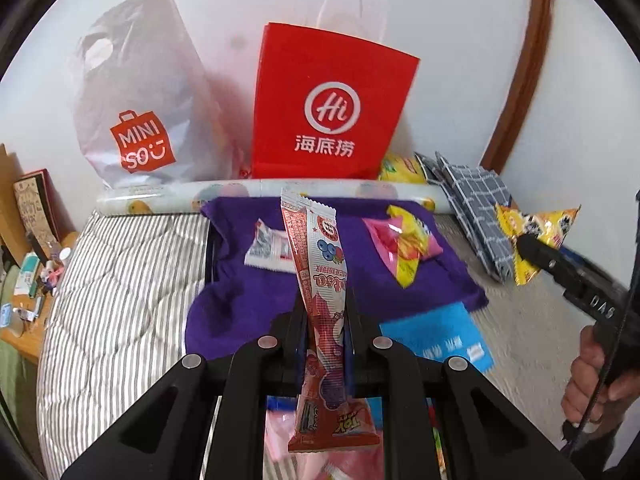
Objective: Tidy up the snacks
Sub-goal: 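Carry the red stick snack with the left gripper while the right carries the yellow bag over the towel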
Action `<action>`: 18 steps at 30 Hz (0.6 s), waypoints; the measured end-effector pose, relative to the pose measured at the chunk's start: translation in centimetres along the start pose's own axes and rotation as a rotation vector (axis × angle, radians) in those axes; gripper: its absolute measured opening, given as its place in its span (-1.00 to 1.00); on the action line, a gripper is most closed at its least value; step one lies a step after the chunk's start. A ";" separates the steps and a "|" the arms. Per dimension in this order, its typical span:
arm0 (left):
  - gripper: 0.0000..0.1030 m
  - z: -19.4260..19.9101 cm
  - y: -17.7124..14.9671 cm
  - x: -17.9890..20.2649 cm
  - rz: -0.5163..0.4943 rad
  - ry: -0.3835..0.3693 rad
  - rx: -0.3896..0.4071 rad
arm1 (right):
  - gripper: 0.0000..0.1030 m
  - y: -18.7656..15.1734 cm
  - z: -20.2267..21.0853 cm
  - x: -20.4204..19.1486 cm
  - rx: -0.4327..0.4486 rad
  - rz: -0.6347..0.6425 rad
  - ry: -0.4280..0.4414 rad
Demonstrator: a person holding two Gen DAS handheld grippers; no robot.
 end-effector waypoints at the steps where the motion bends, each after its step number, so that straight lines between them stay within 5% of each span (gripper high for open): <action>1: -0.72 -0.3 0.6 -0.4 0.009 -0.004 0.004 | 0.30 0.2 -0.4 0.0 -0.002 0.000 0.000; 10: -0.72 -3.1 4.7 -2.6 0.046 0.022 0.045 | 0.30 2.4 -5.5 0.1 -0.031 0.010 0.017; 18: -0.72 -8.4 3.8 -4.0 0.066 0.006 -0.037 | 0.30 0.6 -10.7 2.0 -0.130 -0.043 0.056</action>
Point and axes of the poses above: each gripper's, at about its wrist camera, not at the fingertips, and z roughly against the way its jaws point, x to its right, y to its top, the point moved 1 cm from there along -z, roughly the way its jaws point, and after that the axes turned 2 degrees about -z, right-handed, at the moved point
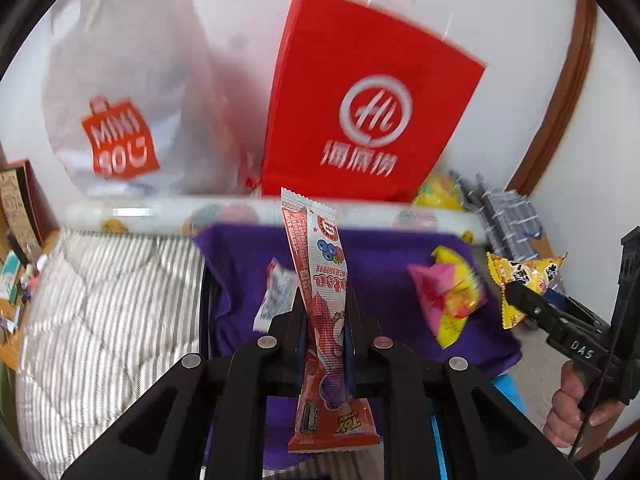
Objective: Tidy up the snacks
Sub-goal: 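Carry the red stick snack with the left gripper while the right carries the yellow bag over the towel, then release the yellow bag onto the towel with the right gripper while the left lowers the red stick snack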
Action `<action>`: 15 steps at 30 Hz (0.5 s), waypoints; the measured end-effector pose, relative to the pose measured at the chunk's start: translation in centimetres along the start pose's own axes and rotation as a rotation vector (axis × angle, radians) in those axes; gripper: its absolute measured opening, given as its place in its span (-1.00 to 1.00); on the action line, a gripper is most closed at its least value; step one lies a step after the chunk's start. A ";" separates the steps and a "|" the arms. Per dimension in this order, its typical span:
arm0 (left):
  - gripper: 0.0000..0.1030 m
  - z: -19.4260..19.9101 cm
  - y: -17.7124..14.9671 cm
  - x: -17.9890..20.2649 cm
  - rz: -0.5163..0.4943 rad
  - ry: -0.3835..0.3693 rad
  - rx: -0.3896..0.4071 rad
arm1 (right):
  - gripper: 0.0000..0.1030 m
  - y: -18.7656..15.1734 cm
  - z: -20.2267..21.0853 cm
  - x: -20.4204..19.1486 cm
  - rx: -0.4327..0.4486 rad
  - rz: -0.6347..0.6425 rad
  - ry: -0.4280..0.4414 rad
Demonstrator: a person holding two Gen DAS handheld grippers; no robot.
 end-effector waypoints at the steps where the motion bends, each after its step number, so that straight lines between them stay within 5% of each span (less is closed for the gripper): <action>1: -0.72 -0.5 -0.3 -0.4 0.009 0.003 -0.009 | 0.30 -0.3 -0.5 0.2 -0.019 -0.004 0.004; 15: -0.71 -2.7 -2.1 -1.4 0.038 0.005 -0.070 | 0.30 -1.8 -2.5 0.3 -0.102 0.027 0.039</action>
Point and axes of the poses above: each gripper's, at about its wrist camera, not at the fingertips, and z roughly against the way its jaws point, x to its right, y to its top, the point moved 1 cm from there along -z, roughly the way its jaws point, and after that the axes turned 2 degrees about -z, right-handed, at the moved point
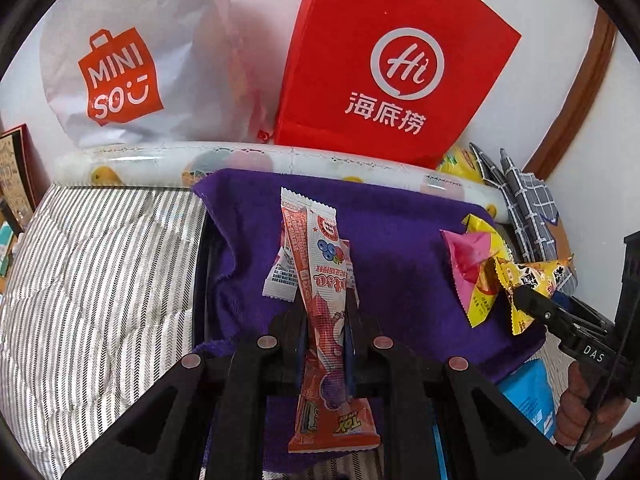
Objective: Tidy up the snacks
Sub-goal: 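Release the yellow bag onto the towel with the right gripper while the left lowers the red stick snack, then open the left gripper to drop the red stick snack on the towel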
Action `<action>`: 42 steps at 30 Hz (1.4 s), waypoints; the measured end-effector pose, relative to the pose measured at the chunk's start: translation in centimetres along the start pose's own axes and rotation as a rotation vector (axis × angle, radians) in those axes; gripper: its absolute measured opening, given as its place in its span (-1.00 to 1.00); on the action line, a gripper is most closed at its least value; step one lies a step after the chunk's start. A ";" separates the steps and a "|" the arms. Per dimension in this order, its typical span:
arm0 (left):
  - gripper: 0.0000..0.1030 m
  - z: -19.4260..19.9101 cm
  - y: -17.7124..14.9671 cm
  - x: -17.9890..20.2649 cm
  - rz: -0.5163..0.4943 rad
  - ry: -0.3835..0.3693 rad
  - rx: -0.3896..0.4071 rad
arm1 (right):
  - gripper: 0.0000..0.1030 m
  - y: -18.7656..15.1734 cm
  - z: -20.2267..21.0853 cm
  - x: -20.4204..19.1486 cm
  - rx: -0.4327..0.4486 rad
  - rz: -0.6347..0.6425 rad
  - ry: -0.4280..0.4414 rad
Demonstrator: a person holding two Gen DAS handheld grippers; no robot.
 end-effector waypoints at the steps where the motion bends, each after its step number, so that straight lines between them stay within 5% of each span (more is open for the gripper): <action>1: -0.71 0.0 0.0 0.1 -0.003 0.001 0.000 | 0.30 -0.1 -0.1 -0.1 -0.003 0.004 0.001; 16: -0.71 -1.4 -0.5 0.5 -0.013 0.010 -0.051 | 0.33 -0.3 -0.8 -0.8 -0.023 0.046 -0.025; 23: -0.70 -1.6 -0.7 0.4 -0.008 0.001 -0.066 | 0.61 0.0 0.3 -0.9 0.027 0.050 -0.004; 36: -0.67 -1.7 -0.8 0.6 0.005 -0.017 -0.070 | 0.62 0.2 2.9 -0.8 0.178 0.014 0.049; 42: -0.16 -0.9 -0.3 0.5 0.045 -0.056 -0.054 | 0.62 0.2 4.1 -1.5 0.239 0.039 0.050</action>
Point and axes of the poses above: each gripper's, at about its wrist camera, not at the fingertips, and z roughly against the way its jaws point, x to its right, y to its top, the point moved 1 cm from there along -z, roughly the way its jaws point, and after that the axes turned 2 degrees about -z, right-handed, at the moved point
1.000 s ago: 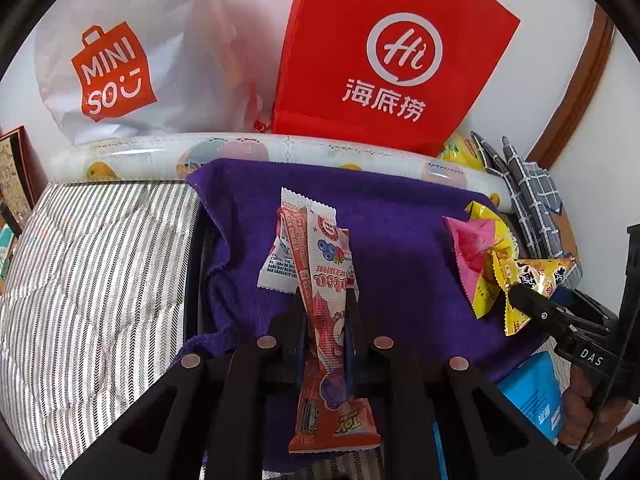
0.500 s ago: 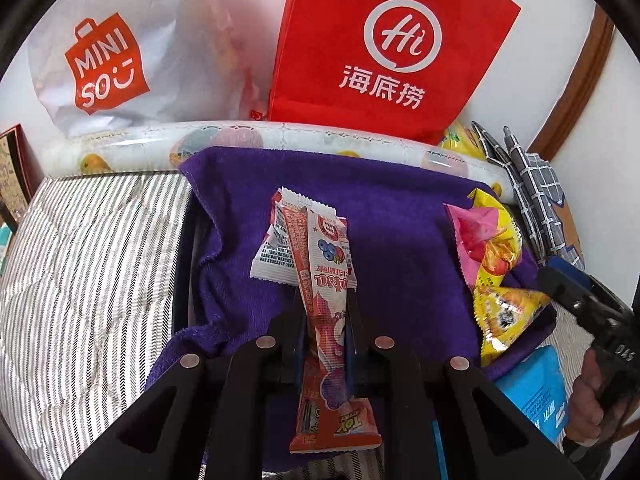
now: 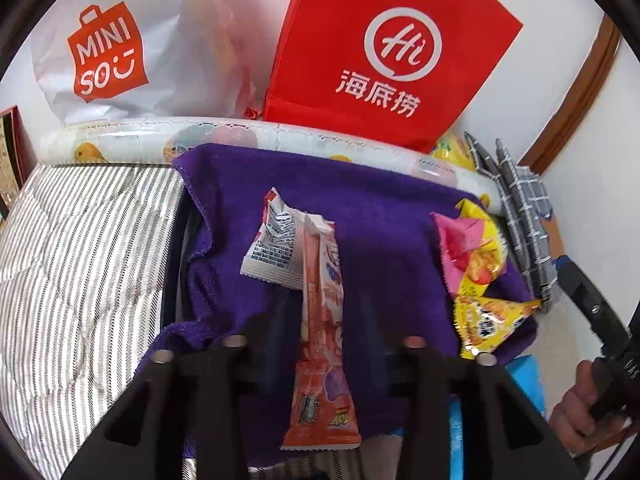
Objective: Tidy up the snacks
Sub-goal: 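Open the left gripper to drop the red stick snack on the towel, then grasp the red square snack packet with the right gripper while the left grasps the dark blue packet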
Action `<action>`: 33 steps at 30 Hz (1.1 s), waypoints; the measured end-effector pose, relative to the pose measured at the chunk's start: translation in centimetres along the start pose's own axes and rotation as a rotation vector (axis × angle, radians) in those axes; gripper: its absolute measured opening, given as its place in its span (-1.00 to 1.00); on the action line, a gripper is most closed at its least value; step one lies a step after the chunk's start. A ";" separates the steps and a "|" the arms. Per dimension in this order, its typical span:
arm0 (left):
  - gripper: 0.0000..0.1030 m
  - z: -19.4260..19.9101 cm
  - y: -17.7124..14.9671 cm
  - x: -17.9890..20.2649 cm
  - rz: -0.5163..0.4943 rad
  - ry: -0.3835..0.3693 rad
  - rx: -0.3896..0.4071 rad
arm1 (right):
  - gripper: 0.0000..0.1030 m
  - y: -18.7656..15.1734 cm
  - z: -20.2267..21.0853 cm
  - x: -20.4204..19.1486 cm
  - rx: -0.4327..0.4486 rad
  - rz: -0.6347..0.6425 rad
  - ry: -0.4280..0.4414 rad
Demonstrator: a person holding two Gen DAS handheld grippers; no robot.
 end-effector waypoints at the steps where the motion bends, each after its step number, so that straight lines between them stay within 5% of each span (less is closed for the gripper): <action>1: -0.14 0.2 0.0 0.1 0.000 -0.003 0.006 | 0.62 0.1 0.3 -0.1 0.012 0.003 0.001; 10: 0.01 3.6 0.1 2.2 -0.078 0.033 0.072 | 0.62 0.7 5.6 -1.3 0.105 -0.020 -0.050; 20: 0.02 7.3 -3.3 4.1 -0.151 0.011 0.060 | 0.62 -4.7 9.7 -1.3 -0.027 -0.052 -0.101; 29: 0.02 9.5 -7.1 3.7 -0.170 0.080 0.030 | 0.62 -10.2 9.8 -2.8 -0.185 -0.071 -0.026; 33: 0.02 10.1 -8.5 2.9 -0.145 0.080 0.008 | 0.38 -12.0 9.1 -4.6 -0.231 0.008 -0.007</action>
Point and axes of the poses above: each gripper's, at about its wrist camera, not at the fingertips, and z roughly against the way its jaws point, x to its right, y to its top, the point moved 1 cm from there along -z, roughly the way its jaws point, and after that the axes turned 2 degrees about -z, right-handed, at the moved point
